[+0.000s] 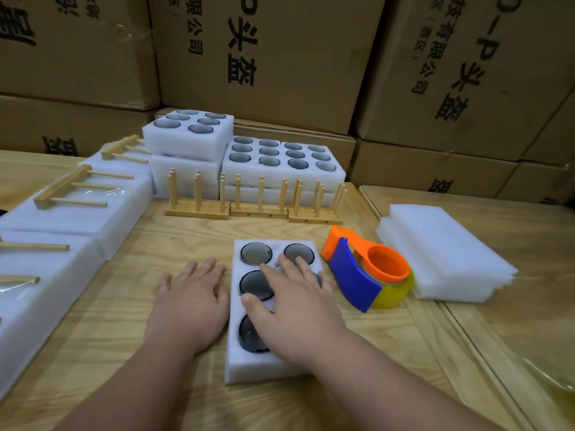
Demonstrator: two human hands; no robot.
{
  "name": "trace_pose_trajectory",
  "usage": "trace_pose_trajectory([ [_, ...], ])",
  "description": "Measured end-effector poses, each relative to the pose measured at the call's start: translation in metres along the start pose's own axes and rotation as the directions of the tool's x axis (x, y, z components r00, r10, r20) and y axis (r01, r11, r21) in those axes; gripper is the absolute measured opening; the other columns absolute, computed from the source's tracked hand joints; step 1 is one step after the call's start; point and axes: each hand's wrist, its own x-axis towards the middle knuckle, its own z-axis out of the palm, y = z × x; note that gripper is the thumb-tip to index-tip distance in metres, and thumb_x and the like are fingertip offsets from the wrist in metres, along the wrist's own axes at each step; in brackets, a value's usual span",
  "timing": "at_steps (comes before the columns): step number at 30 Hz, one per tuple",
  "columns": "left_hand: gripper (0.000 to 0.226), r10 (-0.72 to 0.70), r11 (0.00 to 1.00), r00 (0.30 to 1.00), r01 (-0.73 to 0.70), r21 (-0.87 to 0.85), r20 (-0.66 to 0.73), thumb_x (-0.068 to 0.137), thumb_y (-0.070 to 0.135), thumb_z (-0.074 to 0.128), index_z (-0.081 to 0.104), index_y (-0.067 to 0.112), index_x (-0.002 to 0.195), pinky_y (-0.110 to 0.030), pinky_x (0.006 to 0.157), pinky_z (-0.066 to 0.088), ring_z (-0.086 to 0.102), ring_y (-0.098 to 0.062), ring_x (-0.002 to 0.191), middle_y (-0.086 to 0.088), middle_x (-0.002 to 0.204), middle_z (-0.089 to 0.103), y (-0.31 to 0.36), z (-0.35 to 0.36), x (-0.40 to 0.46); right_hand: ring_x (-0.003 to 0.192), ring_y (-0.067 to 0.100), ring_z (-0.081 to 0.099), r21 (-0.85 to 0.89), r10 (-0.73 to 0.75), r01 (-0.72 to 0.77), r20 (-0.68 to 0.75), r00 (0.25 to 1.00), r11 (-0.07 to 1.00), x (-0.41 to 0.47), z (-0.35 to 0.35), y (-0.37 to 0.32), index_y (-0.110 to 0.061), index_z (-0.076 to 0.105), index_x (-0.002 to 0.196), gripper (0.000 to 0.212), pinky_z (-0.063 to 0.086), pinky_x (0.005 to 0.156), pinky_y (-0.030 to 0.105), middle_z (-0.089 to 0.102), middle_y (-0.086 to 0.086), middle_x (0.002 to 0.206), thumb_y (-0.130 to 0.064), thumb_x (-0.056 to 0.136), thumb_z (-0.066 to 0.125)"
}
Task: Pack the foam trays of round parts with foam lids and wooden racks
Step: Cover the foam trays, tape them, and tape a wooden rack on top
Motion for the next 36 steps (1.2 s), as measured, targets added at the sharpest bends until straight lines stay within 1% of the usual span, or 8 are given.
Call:
trace_pose_trajectory([
  [4, 0.055, 0.001, 1.000, 1.000, -0.001, -0.003, 0.008, 0.103, 0.047, 0.026, 0.028, 0.038, 0.158, -0.048, 0.125, 0.007, 0.009, -0.009, 0.156, 0.020, 0.168, 0.015, 0.001, -0.001, -0.001, 0.119, 0.013, 0.052, 0.126, -0.078, 0.119, -0.287, 0.955, 0.985, -0.001, -0.024, 0.025, -0.029, 0.064, 0.119, 0.039, 0.042, 0.098, 0.034, 0.061, -0.013, 0.123, -0.051, 0.091, 0.049],
  [11, 0.055, 0.004, 1.000, 1.000, -0.004, -0.020, 0.013, 0.103, 0.043, 0.028, 0.028, 0.038, 0.158, -0.047, 0.125, 0.006, 0.008, -0.010, 0.156, 0.019, 0.168, 0.015, 0.003, -0.004, -0.002, 0.108, 0.027, 0.060, 0.191, 0.202, -0.108, -0.590, 0.781, 0.976, 0.043, -0.107, 0.141, -0.017, 0.070, 0.109, 0.022, 0.047, 0.091, 0.037, 0.066, 0.003, 0.114, -0.026, 0.091, 0.061],
  [16, 0.056, 0.003, 1.000, 1.000, -0.002, -0.025, 0.020, 0.103, 0.044, 0.026, 0.026, 0.038, 0.159, -0.047, 0.126, 0.004, 0.007, -0.009, 0.156, 0.020, 0.168, 0.013, 0.003, -0.004, -0.001, 0.118, 0.041, 0.057, 0.244, 0.567, -0.524, -0.509, 0.647, 0.816, 0.041, -0.138, 0.244, -0.013, 0.065, 0.127, 0.047, 0.051, 0.096, 0.050, 0.065, 0.016, 0.126, -0.036, 0.087, 0.057],
  [21, 0.055, -0.001, 1.000, 1.000, 0.002, -0.023, 0.017, 0.104, 0.045, 0.026, 0.026, 0.039, 0.159, -0.046, 0.126, 0.004, 0.007, -0.009, 0.156, 0.021, 0.168, 0.013, 0.004, -0.004, -0.002, 0.106, 0.042, 0.059, 0.104, 0.816, -0.820, -0.231, 0.530, 0.563, 0.032, -0.138, 0.308, -0.007, 0.057, 0.134, 0.089, 0.051, 0.085, 0.045, 0.063, 0.019, 0.118, -0.076, 0.077, 0.065],
  [24, 0.055, -0.006, 1.000, 1.000, 0.006, -0.026, 0.019, 0.104, 0.045, 0.026, 0.026, 0.039, 0.159, -0.046, 0.126, 0.004, 0.006, -0.008, 0.156, 0.021, 0.168, 0.013, 0.002, -0.003, -0.002, 0.082, 0.036, 0.055, 0.245, 0.852, -0.816, -0.150, 0.501, 0.523, 0.030, -0.131, 0.319, 0.002, 0.061, 0.125, 0.099, 0.046, 0.071, 0.041, 0.057, 0.015, 0.096, -0.078, 0.068, 0.073],
  [28, 0.056, -0.006, 0.999, 1.000, 0.007, -0.034, 0.020, 0.104, 0.047, 0.024, 0.025, 0.039, 0.159, -0.046, 0.126, 0.003, 0.006, -0.008, 0.156, 0.022, 0.168, 0.012, 0.002, -0.003, -0.002, 0.068, 0.029, 0.051, 0.183, 0.819, -0.803, -0.228, 0.526, 0.567, 0.028, -0.131, 0.314, -0.004, 0.061, 0.126, 0.097, 0.041, 0.056, 0.036, 0.053, 0.007, 0.079, -0.082, 0.069, 0.068],
  [32, 0.056, -0.009, 1.000, 1.000, 0.009, -0.030, 0.017, 0.104, 0.046, 0.025, 0.026, 0.039, 0.159, -0.046, 0.126, 0.004, 0.006, -0.008, 0.156, 0.022, 0.168, 0.013, 0.003, -0.003, -0.004, 0.111, 0.040, 0.056, 0.061, 0.763, -0.796, -0.340, 0.550, 0.602, 0.029, -0.139, 0.304, -0.019, 0.054, 0.135, 0.094, 0.049, 0.088, 0.048, 0.064, 0.013, 0.120, -0.082, 0.067, 0.069],
  [36, 0.056, -0.007, 0.999, 1.000, 0.008, -0.035, 0.015, 0.104, 0.046, 0.025, 0.026, 0.039, 0.159, -0.046, 0.126, 0.003, 0.005, -0.007, 0.156, 0.022, 0.168, 0.013, 0.004, -0.004, -0.003, 0.109, 0.043, 0.060, 0.219, 0.736, -0.717, -0.375, 0.564, 0.661, 0.036, -0.167, 0.306, -0.007, 0.055, 0.134, 0.087, 0.049, 0.082, 0.048, 0.063, 0.018, 0.124, -0.059, 0.070, 0.085],
])
